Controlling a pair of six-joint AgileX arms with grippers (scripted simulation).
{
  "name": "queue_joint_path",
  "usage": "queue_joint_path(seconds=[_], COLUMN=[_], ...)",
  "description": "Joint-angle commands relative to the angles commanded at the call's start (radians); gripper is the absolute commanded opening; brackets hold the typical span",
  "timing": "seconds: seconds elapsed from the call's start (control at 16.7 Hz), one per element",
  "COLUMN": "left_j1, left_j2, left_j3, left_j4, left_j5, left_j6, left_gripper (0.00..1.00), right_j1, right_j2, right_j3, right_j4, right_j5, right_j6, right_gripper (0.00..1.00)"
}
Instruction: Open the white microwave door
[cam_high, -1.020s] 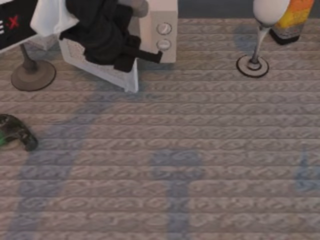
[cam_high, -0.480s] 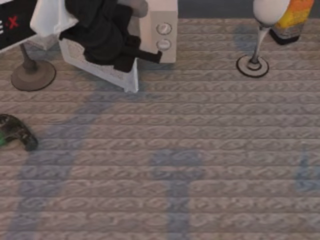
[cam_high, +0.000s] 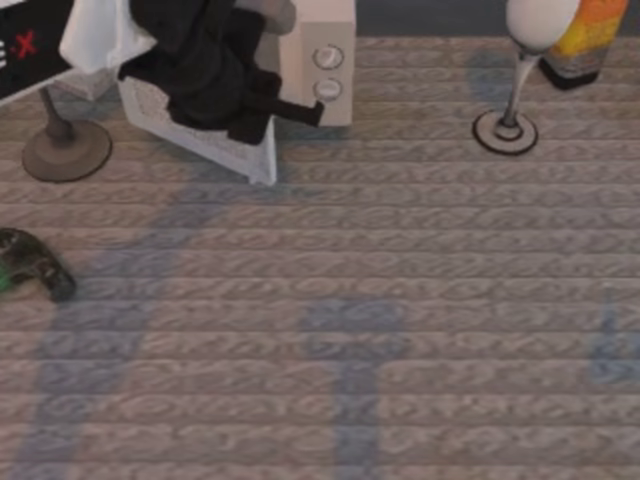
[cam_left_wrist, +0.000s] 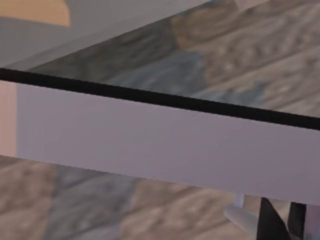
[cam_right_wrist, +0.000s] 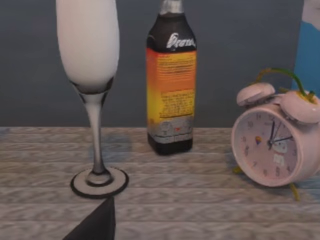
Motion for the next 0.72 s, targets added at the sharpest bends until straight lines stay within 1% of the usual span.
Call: queue_joint_path(seconds=[0.24,0.6,0.72], left_j1=[-0.001,0.040,0.044], left_j2=[-0.006,-0.062,-0.073], left_j3=[-0.009,-0.091,-0.094], left_j4=[0.004,0.013,0.019], left_j5=[0.013,0.075,0.082], left_j6=[0.010,0.129,0.140], left_gripper=[0.00,0.00,0.00], right_j1=[0.000,0.000,0.000], right_j2=[0.000,0.000,0.000], right_j3=[0.000,0.000,0.000], right_j4=[0.000,0.000,0.000], right_j5=[0.000,0.000,0.000], right_j6=[0.000,0.000,0.000], right_gripper=[1.00,1.00,1.00])
